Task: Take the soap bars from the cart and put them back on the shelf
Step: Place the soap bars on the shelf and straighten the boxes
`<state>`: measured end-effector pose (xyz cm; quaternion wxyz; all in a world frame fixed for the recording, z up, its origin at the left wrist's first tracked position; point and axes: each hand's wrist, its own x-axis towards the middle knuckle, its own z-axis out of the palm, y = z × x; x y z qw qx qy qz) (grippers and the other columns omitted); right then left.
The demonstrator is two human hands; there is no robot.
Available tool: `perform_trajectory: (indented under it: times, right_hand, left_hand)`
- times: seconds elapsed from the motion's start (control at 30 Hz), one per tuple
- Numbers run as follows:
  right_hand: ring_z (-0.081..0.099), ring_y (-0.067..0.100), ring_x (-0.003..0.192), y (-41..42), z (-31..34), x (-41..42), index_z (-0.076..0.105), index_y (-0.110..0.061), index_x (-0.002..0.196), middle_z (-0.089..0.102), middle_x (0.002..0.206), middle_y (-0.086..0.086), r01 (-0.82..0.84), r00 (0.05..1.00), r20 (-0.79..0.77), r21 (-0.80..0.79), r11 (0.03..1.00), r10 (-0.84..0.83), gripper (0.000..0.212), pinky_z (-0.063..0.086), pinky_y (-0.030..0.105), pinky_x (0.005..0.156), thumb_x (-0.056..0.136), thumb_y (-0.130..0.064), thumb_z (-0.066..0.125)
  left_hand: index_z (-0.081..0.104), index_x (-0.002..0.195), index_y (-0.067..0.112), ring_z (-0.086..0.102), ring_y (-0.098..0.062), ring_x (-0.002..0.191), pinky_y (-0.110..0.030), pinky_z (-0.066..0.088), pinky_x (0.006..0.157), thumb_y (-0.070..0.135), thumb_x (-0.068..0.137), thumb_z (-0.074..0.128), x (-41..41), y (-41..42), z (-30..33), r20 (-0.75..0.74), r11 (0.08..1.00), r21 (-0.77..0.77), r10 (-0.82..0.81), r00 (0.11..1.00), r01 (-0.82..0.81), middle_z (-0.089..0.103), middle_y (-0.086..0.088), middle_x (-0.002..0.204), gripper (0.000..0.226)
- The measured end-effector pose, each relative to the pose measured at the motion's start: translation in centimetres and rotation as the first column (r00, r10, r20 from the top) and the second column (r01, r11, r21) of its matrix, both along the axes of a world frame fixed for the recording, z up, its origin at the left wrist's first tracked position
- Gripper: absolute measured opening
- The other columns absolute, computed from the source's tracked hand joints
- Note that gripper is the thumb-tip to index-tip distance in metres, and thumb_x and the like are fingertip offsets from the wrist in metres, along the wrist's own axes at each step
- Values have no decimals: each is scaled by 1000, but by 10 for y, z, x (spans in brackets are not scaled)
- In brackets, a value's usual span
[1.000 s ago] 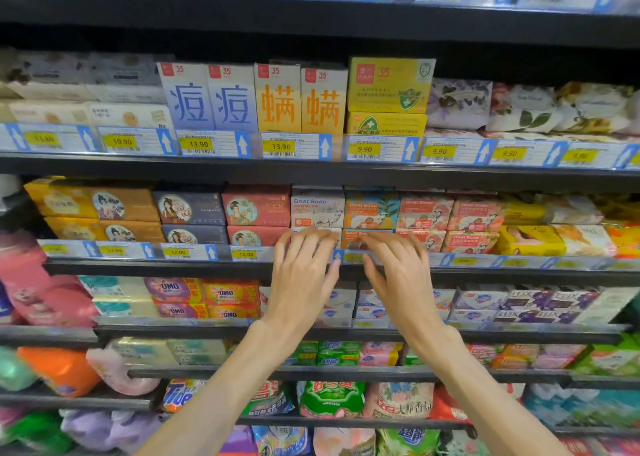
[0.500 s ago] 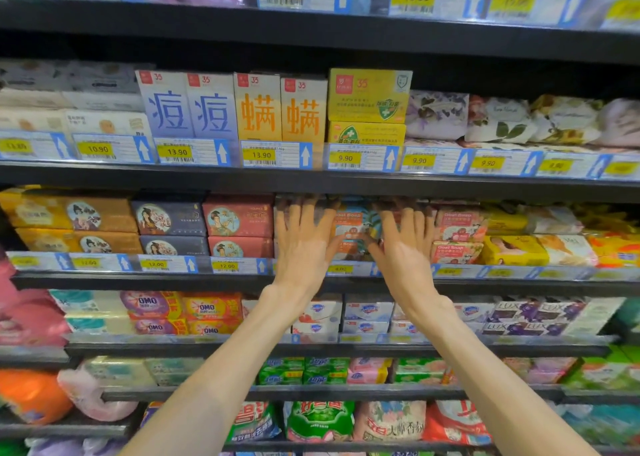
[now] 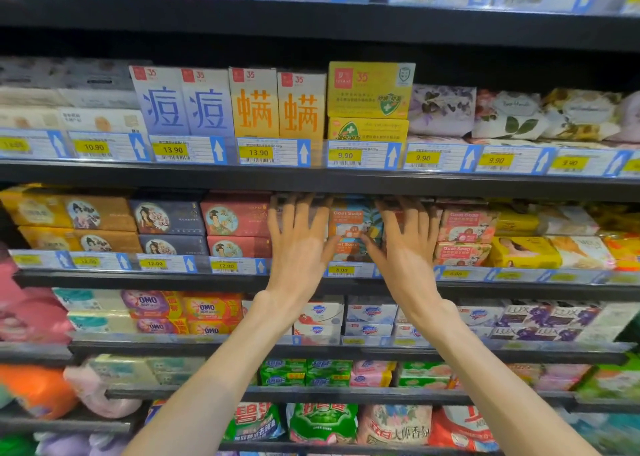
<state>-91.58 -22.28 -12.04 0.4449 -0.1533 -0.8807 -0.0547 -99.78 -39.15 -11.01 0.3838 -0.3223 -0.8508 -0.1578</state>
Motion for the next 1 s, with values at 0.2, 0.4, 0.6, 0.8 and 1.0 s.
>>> perform_trajectory:
  times: [0.2,0.4,0.6,0.8,1.0]
  right_hand:
    - [41,38,137,-37,-8,1,65,-22,124,52,138,18,-222,975,-5,74,972,223,31,23,61,117,95,-34,64]
    - [40,39,140,-59,-17,-18,64,-32,128,49,144,18,-168,981,122,121,978,154,33,21,65,115,99,-41,52]
    - [28,37,148,-59,-11,-18,64,-32,126,46,148,17,-178,981,106,153,972,163,29,19,66,115,99,-35,54]
    - [39,39,137,-51,6,-22,64,-18,123,47,141,18,-132,991,11,33,991,132,34,23,62,115,97,-39,57]
    - [40,41,135,-46,32,-46,72,-29,116,57,136,10,-23,976,214,-44,999,32,43,16,64,114,95,-60,51]
  left_hand:
    - [51,137,16,38,-37,136,-59,18,120,35,92,66,-9,-41,0,-39,996,0,94,995,-94,47,-14,138,50]
    - [55,133,16,39,-38,135,-61,18,119,29,92,69,-19,-50,2,-16,989,3,149,989,-149,49,-15,136,45]
    - [58,125,14,38,-39,134,-63,21,116,28,88,72,-23,-47,3,-12,988,17,153,988,-153,48,-16,136,42]
    - [56,130,15,40,-40,133,-64,25,113,35,95,64,-32,-59,5,-9,992,54,113,994,-113,48,-16,139,41]
    - [64,123,23,31,-38,144,-64,15,118,42,98,59,-42,-63,9,11,996,19,92,996,-92,43,-10,151,32]
